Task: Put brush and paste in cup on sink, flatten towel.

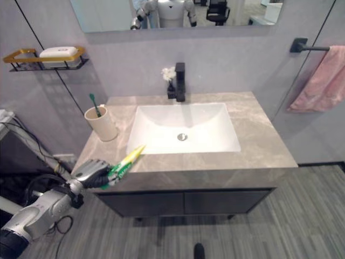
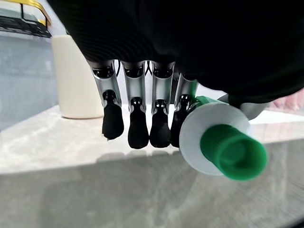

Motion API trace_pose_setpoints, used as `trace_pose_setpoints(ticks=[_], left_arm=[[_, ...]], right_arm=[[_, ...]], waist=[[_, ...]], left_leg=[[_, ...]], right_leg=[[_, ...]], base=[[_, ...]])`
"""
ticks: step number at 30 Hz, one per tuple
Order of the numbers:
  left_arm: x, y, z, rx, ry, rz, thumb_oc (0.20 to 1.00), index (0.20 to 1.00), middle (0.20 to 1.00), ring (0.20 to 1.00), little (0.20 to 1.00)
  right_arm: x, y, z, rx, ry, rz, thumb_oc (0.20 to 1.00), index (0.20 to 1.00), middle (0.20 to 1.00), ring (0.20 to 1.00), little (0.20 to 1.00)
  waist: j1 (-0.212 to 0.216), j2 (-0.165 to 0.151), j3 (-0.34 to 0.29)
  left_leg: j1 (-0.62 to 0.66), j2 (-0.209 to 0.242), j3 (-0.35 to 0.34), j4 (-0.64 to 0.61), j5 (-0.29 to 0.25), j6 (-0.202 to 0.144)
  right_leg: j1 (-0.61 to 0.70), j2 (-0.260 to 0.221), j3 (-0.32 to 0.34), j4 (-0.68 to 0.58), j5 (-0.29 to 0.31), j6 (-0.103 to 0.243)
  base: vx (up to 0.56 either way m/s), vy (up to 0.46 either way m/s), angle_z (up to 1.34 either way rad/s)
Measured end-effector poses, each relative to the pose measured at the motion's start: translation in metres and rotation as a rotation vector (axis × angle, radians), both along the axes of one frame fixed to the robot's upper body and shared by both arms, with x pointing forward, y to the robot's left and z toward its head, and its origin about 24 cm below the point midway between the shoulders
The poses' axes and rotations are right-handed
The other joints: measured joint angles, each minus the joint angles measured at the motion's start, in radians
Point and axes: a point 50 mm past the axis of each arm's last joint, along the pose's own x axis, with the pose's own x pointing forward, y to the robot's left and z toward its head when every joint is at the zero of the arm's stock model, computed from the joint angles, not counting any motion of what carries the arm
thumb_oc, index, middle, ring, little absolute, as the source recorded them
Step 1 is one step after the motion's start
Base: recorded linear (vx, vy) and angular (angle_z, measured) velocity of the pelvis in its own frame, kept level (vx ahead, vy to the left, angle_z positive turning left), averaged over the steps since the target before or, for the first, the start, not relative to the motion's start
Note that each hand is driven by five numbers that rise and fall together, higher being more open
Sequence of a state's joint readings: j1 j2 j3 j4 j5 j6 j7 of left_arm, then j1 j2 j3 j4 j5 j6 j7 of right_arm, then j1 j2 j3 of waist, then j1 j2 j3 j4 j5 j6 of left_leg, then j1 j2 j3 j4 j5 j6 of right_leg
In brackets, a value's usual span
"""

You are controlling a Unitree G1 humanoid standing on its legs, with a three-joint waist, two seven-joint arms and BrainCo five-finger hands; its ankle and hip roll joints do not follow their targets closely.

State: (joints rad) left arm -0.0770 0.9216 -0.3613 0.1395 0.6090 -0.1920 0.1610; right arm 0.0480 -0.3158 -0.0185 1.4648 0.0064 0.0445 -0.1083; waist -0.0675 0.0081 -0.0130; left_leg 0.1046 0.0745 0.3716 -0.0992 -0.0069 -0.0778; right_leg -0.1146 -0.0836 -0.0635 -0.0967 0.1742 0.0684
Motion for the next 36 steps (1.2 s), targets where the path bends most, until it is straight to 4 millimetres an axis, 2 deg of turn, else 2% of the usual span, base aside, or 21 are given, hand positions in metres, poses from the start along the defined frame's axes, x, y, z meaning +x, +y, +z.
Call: trace_pose_setpoints(ticks=[17,27,31,36], left_arm=[[0.007,-0.006,0.028,-0.061,-0.166,0.008,0.2,0.2,0.2,0.2,0.2],[0.011,-0.006,0.032,-0.063,-0.189,0.01,0.2,0.2,0.2,0.2,0.2],[0.014,0.003,0.029,-0.045,-0.185,0.051,0.2,0.2,0.2,0.2,0.2],[0.022,0.026,0.016,0.065,-0.158,0.144,0.2,0.2,0.2,0.2,0.2]], right_arm=[[0.0,0.0,0.0,0.001,0.002,-0.001,1.0,1.0,1.0,1.0,1.0],[0.001,0.0,0.0,0.005,0.001,0.002,1.0,1.0,1.0,1.0,1.0],[0.001,0.001,-0.001,0.007,0.002,0.004,1.0,1.0,1.0,1.0,1.0],[0.001,0.002,-0.001,0.009,0.004,0.013,1.0,1.0,1.0,1.0,1.0]], waist=[[-0.001,-0.025,0.013],[-0.001,-0.013,0.021],[-0.002,-0.005,0.026],[-0.005,-0.005,0.025]], left_leg=[[0.002,0.001,-0.001,0.0,-0.001,0.0],[0.013,0.001,0.0,0.0,-0.003,0.0],[0.014,0.001,0.001,0.0,-0.004,-0.001],[0.015,0.002,0.003,0.0,-0.004,-0.001]], right_leg=[[0.002,0.0,-0.002,0.0,-0.003,0.0],[0.013,0.001,-0.001,0.0,-0.007,0.001],[0.014,0.002,0.0,0.0,-0.007,0.001],[0.013,0.004,0.002,0.0,-0.007,0.001]], base=[[0.0,0.0,0.0],[0.0,0.0,0.0],[0.0,0.0,0.0],[0.0,0.0,0.0]])
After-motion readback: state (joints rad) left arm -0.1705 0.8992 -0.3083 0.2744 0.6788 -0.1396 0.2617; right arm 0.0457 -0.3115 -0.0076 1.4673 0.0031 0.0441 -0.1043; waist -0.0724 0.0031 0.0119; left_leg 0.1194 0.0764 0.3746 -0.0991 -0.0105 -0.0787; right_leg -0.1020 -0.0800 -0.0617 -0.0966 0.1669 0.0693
